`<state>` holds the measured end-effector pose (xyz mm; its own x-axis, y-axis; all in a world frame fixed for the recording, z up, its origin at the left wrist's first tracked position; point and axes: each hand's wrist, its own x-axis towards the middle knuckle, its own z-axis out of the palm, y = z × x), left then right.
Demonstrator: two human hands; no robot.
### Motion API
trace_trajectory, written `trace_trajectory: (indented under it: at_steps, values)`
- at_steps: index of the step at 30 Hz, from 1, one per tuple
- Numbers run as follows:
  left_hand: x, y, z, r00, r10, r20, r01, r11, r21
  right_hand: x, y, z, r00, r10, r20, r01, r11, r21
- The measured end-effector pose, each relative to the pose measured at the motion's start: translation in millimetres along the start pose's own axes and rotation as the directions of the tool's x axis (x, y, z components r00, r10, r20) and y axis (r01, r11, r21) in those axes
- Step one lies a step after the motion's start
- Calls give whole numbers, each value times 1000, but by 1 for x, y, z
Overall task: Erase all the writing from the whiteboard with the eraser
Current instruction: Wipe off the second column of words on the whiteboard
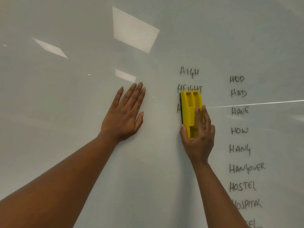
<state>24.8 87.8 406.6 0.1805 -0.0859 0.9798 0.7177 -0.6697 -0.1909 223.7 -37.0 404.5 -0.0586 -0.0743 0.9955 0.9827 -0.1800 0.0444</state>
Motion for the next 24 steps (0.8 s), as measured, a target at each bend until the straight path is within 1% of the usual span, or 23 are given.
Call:
trace_trajectory:
  at_steps: [2, 3, 5, 7, 9, 11, 14, 16, 18, 20, 22, 24]
  values:
    - [0, 1, 0, 1000, 0, -3, 0, 1000, -1, 3, 10, -1, 1000, 13, -9, -13, 1000, 7]
    - [0, 1, 0, 1000, 1, -5, -1, 1000, -2, 6, 15, 0, 998, 48, -31, -48, 999, 14]
    - [0, 1, 1, 1000, 0, -8, 0, 1000, 0, 16, 18, 2, 982, 165, -92, -163, 986, 37]
    - [0, 2, 1, 1000, -3, -9, 3, 1000, 4, 29, 14, 7, 947, 287, -147, -281, 958, 61]
    - [0, 1, 1, 1000, -6, -12, 6, 1000, 4, 40, 2, 13, 920, 349, -176, -339, 937, 88]
    - [0, 1, 1, 1000, -5, -9, 5, 1000, 2, 44, -10, 18, 931, 322, -172, -308, 946, 104]
    - [0, 1, 1, 1000, -4, -5, 4, 1000, 1, 36, -15, 17, 986, 127, -109, -120, 990, 69]
    - [1, 0, 0, 1000, -17, -7, 17, 1000, 23, 30, -11, 12, 997, 42, -58, -39, 998, 57]
    - [3, -1, -2, 999, -36, 1, 35, 998, 59, 29, -6, 9, 999, 27, -22, -26, 998, 50]
    - [3, -1, -2, 999, -31, 19, 30, 998, 48, 28, -6, 6, 999, 37, 10, -38, 998, 41]
    - [5, -2, -3, 1000, -3, 29, 3, 1000, 22, 28, -8, 5, 998, 54, 30, -55, 998, 33]
    - [12, -4, -5, 999, 34, 28, -36, 999, 41, 27, -7, 2, 998, 51, 43, -52, 998, 31]
